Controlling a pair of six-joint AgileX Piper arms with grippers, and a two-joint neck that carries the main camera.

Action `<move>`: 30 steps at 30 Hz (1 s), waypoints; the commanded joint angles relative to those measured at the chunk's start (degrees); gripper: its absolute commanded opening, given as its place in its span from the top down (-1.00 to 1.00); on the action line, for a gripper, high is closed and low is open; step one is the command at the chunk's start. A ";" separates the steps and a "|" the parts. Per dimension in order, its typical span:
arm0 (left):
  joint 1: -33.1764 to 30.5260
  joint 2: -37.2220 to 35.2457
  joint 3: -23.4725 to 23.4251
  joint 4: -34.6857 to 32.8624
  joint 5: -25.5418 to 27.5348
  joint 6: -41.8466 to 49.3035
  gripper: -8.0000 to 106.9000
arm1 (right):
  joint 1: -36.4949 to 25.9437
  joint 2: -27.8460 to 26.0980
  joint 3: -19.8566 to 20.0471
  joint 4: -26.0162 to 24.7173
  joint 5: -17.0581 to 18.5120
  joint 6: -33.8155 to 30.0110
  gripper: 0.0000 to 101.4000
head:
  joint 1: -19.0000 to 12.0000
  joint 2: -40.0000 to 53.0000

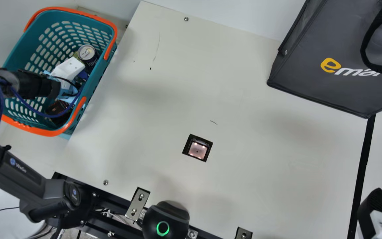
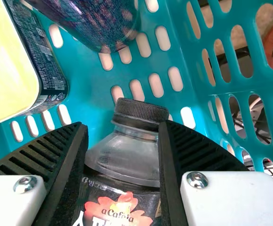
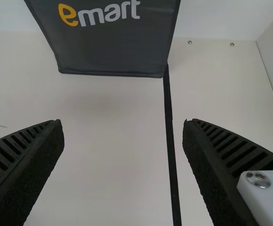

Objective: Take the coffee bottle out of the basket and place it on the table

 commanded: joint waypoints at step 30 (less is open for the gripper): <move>0.53 -8.00 1.01 2.81 -0.15 -10.80 0.09 | 0.00 0.00 0.00 0.00 0.00 0.00 -0.79 | -1.48 0.14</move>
